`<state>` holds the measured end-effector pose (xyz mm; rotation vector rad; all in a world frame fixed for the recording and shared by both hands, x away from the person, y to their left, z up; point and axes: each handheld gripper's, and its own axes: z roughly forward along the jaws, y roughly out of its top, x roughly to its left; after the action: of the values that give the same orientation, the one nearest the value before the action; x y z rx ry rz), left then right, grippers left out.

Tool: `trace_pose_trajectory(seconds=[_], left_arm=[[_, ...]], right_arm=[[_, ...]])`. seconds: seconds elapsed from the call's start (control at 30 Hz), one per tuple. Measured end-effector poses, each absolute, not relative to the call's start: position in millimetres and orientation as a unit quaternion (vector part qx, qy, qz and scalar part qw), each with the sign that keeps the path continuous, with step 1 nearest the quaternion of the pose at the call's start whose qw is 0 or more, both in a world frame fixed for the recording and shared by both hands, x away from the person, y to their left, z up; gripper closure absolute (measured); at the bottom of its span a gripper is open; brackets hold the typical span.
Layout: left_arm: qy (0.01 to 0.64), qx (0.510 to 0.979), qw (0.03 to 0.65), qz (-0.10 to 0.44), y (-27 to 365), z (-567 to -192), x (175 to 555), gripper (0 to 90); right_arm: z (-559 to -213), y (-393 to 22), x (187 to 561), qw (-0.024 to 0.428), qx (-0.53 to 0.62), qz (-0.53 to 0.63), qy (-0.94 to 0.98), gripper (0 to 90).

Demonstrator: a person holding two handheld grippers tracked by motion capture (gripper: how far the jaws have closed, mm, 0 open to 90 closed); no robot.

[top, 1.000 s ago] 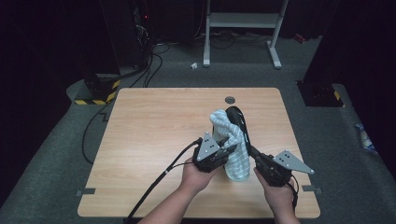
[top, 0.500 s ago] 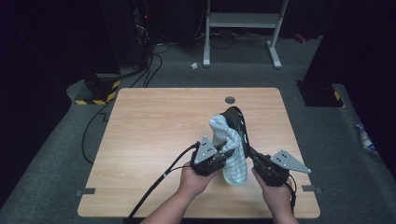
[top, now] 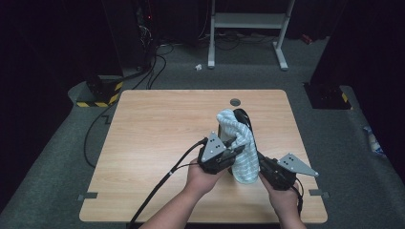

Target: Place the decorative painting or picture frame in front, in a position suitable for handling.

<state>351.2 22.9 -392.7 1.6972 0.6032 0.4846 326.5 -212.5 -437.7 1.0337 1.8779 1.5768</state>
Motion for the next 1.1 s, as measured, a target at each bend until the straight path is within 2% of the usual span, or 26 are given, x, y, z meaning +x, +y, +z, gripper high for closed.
trace_pose_trajectory(seconds=[0.23, 0.7, 1.1], left_arm=[[0.254, 0.731, 0.597, 0.214, 23, -387, 353, 68.1], [0.28, 0.746, 0.57, 0.201, 33, -422, 364, 68.1], [0.266, 0.738, 0.585, 0.207, 31, -401, 365, 68.1]], right_arm=[[-438, -212, 327, 0.236, 0.377, 0.575, 0.687, 88.7], [-436, -215, 324, 0.239, 0.372, 0.58, 0.685, 88.8], [-449, -213, 328, 0.23, 0.364, 0.575, 0.696, 88.9]])
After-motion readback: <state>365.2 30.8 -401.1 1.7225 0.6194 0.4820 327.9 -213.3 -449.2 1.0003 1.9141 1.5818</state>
